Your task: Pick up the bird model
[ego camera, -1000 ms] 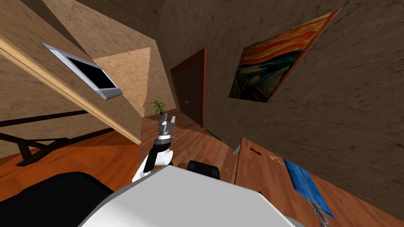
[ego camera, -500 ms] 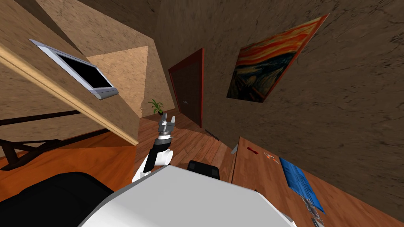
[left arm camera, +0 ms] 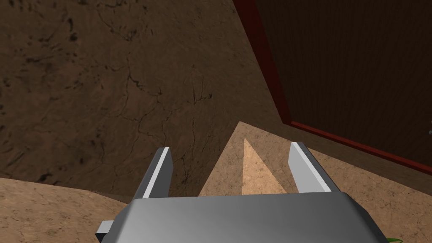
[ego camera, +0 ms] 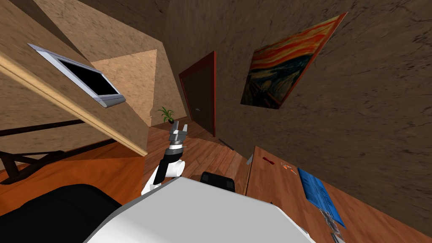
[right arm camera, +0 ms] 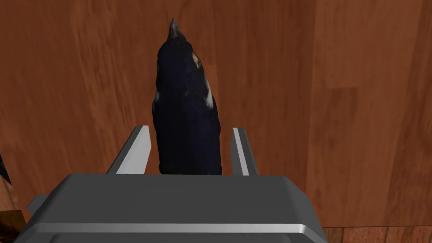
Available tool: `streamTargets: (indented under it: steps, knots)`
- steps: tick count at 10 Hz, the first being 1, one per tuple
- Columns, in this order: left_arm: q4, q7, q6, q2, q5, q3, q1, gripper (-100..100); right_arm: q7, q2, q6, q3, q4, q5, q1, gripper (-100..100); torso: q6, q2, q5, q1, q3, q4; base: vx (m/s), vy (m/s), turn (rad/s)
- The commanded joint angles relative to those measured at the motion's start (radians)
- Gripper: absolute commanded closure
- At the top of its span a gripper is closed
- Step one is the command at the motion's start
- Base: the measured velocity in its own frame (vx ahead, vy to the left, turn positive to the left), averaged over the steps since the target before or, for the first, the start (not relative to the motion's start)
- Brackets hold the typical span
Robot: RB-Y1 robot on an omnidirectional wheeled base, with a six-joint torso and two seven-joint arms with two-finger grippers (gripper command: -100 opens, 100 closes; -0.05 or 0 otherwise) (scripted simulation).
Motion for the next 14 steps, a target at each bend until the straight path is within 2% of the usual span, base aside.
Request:
streamTargets:
  steps: [1,4,5,6,8,9,11,12,13,14]
  knots:
    - [0.000,0.000,0.000,0.000,0.000,0.000,0.000,0,0.000,0.000,0.000,0.000,0.000,0.000,0.000,100,0.000,0.000,0.000,0.000,0.000,0.000,0.000,0.000,0.000]
    - [0.000,0.000,0.000,0.000,0.000,0.000,0.000,0,0.001,0.000,0.001,0.001,0.000,0.000,0.000,100,0.001,0.000,0.000,0.000,0.000,0.000,0.000,0.000,0.000]
    - [0.000,0.000,0.000,0.000,0.000,0.000,0.000,0,0.001,0.001,0.001,0.000,0.000,0.000,0.000,0,0.001,0.000,0.000,0.000,0.000,0.000,0.000,0.000,0.000]
    - [0.000,0.000,0.000,0.000,0.000,0.000,0.000,0,0.005,-0.029,0.026,-0.004,0.003,-0.019,0.005,100,0.001,0.000,0.000,0.000,0.000,0.000,-0.011,0.072,0.044]
    - [0.000,0.000,0.000,0.000,0.000,0.000,0.000,0,0.005,-0.029,0.026,-0.004,0.003,-0.019,0.005,100,0.001,0.001,0.001,0.004,0.000,0.000,-0.013,0.060,0.007]
    - [0.000,0.000,0.000,0.000,0.000,0.000,0.000,0,-0.004,-0.058,0.052,-0.004,-0.005,-0.031,0.015,100,0.001,0.001,0.001,0.003,0.000,0.000,-0.008,0.067,0.046]
    - [0.000,0.000,0.000,0.000,0.000,0.000,0.000,0,-0.004,-0.058,0.052,-0.004,-0.005,-0.031,0.015,100,0.001,0.001,0.001,0.004,0.000,0.000,-0.013,0.041,0.013]
    - [0.000,0.000,0.000,0.000,0.000,0.000,0.000,0,-0.012,-0.086,0.079,-0.005,-0.013,-0.043,0.026,100,0.001,0.001,0.001,0.002,0.000,0.000,-0.009,0.054,0.053]
    - [0.000,0.000,0.000,0.000,0.000,0.000,0.000,0,0.015,-0.074,0.061,-0.011,0.013,-0.052,0.011,100,0.001,0.001,0.001,0.003,0.000,0.000,-0.005,0.029,0.006]
    - [0.000,0.000,0.000,0.000,0.000,0.000,0.000,0,0.019,-0.076,0.063,-0.012,0.014,-0.055,0.010,0,0.001,0.000,0.001,0.002,0.000,0.000,0.000,0.000,0.000]
